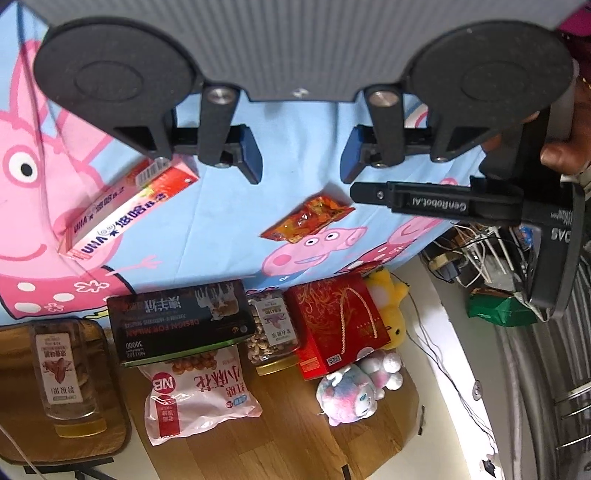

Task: Organize snacks
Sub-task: 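Reach the right tool toward the pink candy box on the sheet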

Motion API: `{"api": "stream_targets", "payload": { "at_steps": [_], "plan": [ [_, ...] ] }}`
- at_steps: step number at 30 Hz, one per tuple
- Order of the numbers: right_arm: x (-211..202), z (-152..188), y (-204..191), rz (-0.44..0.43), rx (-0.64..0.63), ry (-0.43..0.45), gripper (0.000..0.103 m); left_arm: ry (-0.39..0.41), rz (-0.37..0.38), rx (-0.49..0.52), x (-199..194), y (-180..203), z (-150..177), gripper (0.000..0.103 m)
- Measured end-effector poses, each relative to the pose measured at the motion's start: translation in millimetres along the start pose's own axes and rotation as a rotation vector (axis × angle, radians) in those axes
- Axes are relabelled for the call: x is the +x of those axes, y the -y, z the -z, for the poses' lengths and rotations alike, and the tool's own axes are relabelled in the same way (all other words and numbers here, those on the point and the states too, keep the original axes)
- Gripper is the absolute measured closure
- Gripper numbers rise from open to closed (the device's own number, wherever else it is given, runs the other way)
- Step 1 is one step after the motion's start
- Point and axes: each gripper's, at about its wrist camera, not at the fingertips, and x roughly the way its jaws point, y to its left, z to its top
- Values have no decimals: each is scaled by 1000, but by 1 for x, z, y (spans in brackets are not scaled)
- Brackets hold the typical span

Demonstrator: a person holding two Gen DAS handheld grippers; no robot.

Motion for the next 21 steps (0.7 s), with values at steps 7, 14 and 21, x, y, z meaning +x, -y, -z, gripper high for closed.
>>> {"api": "stream_targets", "payload": {
  "at_steps": [7, 14, 21],
  "plan": [
    [-2, -5, 6, -88, -90, -11, 54, 0, -61, -52, -5, 18, 1, 48],
    [0, 2, 4, -155, -96, -19, 54, -9, -119, -122, -25, 14, 25, 48],
    [-15, 10, -15, -117, -93, 48, 53, 6, -99, -75, -43, 9, 39, 48]
  ]
}}
